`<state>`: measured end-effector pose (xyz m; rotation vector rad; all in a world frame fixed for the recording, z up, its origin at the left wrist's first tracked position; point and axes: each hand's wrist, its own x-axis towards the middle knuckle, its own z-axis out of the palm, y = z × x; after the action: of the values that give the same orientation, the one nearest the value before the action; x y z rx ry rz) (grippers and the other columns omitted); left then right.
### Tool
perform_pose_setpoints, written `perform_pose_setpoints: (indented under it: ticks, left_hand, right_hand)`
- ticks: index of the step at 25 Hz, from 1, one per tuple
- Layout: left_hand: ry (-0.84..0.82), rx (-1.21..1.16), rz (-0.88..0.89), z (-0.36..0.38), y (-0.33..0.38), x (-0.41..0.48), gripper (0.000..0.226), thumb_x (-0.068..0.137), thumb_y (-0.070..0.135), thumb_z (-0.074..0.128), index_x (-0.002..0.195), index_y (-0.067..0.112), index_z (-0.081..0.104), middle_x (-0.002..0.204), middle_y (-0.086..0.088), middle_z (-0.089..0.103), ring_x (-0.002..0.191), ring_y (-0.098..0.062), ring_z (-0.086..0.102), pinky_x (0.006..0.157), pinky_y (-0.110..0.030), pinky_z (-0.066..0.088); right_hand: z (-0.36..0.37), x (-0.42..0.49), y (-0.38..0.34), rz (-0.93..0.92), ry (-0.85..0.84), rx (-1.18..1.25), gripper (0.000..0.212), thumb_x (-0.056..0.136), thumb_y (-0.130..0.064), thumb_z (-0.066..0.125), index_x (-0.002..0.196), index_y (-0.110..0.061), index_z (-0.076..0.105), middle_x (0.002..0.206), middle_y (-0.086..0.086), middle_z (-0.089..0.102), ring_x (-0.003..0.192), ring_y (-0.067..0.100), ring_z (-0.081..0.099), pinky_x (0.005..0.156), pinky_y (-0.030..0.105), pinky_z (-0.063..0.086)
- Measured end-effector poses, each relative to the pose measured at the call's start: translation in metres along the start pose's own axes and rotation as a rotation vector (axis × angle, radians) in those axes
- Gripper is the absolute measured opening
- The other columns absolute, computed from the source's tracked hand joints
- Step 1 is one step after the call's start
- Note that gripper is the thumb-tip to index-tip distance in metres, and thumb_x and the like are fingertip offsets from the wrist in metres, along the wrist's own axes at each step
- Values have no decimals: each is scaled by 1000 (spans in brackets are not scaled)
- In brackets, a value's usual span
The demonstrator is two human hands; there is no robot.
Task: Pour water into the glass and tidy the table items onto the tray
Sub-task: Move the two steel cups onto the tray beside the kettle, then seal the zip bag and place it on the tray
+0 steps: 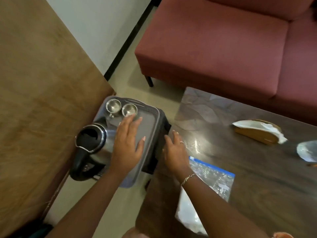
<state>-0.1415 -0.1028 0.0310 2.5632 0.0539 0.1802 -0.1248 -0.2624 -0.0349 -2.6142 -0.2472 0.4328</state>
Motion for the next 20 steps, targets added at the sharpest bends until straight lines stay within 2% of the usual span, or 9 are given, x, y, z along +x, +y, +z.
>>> perform_pose_setpoints:
  ticks: [3,8,10,12,15,18,20]
  left_hand:
    - [-128,102,99,36,38,-37,55,86,30,43,138,13,33,146,-17,35,138,-27,22,109,-52,30]
    - [-270,199,129,79,85,-82,61,83,35,39,139,13,30,147,-16,34,139,-25,16,108,-49,25]
    - [-350,290,213,95,96,-101,64,82,38,43,139,10,31,146,-17,37,138,-28,22,106,-50,31]
    - [-492,395,296,110,106,-122,75,76,44,59,137,10,33,143,-16,42,135,-31,35,102,-49,37]
    - [-673,445,298,128,114,-147,94,56,53,77,132,14,39,135,-12,53,124,-28,51,98,-45,41]
    - [-776,429,294,141,117,-163,100,47,59,79,129,15,41,130,-10,58,119,-27,56,94,-40,43]
    - [-822,433,229,146,117,-170,103,45,58,80,129,14,41,132,-12,56,118,-28,57,94,-38,40]
  right_hand:
    - [-15,-37,51,47,34,-37,51,71,6,67,119,-3,53,135,30,42,123,46,43,93,49,45]
    - [-46,-87,125,146,27,-31,48,82,-2,58,128,-7,46,145,22,29,134,37,28,102,40,37]
    - [-54,-103,146,196,37,-41,50,81,-5,59,129,-9,44,145,20,29,131,36,32,98,39,40]
    - [-56,-120,163,272,33,17,48,83,-7,57,129,-8,45,140,20,36,122,37,41,94,40,42]
    - [-48,-147,179,457,19,182,43,84,-9,56,126,-9,46,125,16,48,109,33,51,90,36,41]
    - [-33,-172,189,658,-33,358,36,84,-11,59,118,-7,51,116,15,56,105,30,54,85,34,42]
    - [-19,-182,193,791,-78,519,34,83,-15,63,114,-6,53,105,14,61,94,26,57,79,33,42]
